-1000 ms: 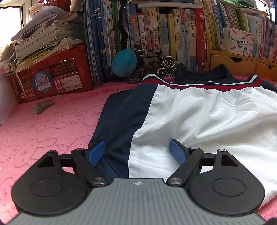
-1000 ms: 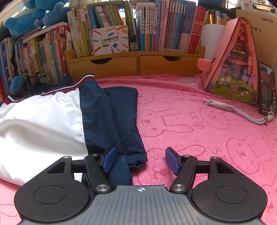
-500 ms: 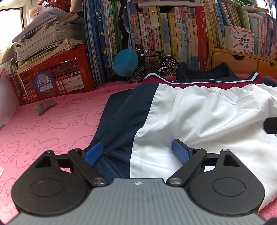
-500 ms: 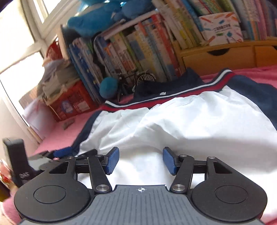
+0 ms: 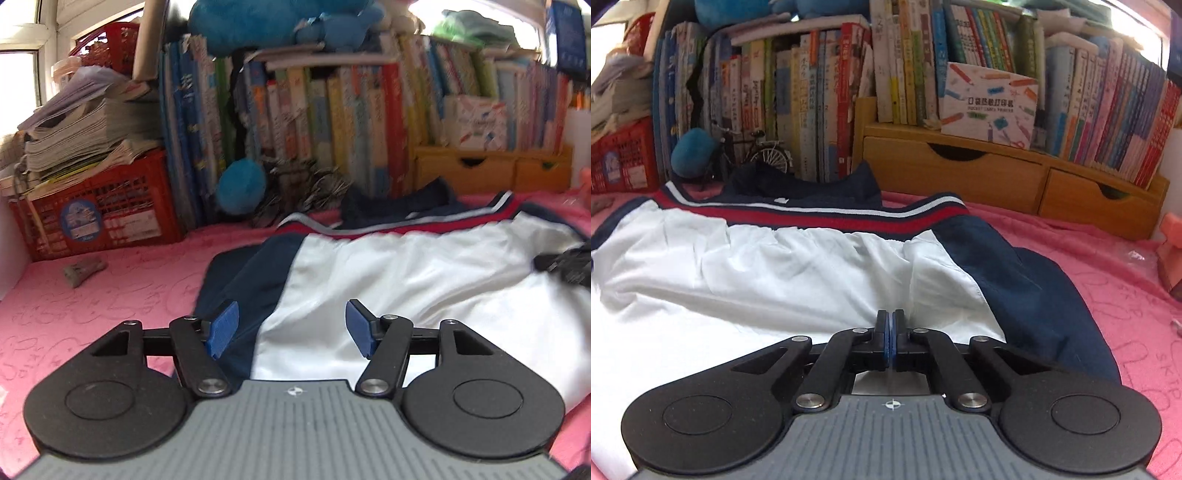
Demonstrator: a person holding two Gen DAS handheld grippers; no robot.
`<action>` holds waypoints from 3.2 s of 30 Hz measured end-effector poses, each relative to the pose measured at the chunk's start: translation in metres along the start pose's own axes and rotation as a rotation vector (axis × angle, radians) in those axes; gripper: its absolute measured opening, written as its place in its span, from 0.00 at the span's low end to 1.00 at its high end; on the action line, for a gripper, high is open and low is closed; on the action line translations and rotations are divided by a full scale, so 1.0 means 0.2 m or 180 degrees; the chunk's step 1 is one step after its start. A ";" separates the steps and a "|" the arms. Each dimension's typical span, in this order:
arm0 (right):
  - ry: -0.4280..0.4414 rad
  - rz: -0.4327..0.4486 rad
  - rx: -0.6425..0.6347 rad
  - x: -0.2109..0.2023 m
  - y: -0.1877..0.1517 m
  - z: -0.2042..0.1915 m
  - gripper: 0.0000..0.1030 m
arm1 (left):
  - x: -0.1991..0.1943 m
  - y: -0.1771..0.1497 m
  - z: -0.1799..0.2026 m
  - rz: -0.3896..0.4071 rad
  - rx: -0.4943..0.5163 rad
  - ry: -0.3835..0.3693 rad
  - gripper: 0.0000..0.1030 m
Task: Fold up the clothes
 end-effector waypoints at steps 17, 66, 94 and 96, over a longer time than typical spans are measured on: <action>0.0033 0.0009 -0.0185 0.00 0.03 -0.07 0.19 | 0.60 -0.01 0.07 -0.0344 0.0424 0.0199 0.70; 0.0585 0.0188 -0.3006 -0.48 -0.31 -0.80 0.69 | -0.36 -0.32 0.31 0.0384 0.2477 -0.0968 0.87; 0.0065 0.0225 -0.3938 -0.25 -0.27 -0.75 0.15 | -0.09 -0.33 0.60 0.0976 0.3726 -0.0263 0.17; 0.0057 0.0205 -0.4024 -0.25 -0.28 -0.72 0.09 | -0.07 -0.33 0.57 0.0871 0.3738 -0.0318 0.09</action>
Point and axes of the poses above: each gripper's, at about its wrist camera, not at the fingertips, and x roughly the way its jaws point, z to its right, y to its top, the point moved 8 cm from there along x, roughly the way its jaws point, and after that the axes turned 11 degrees about y, right-handed, at the moved point
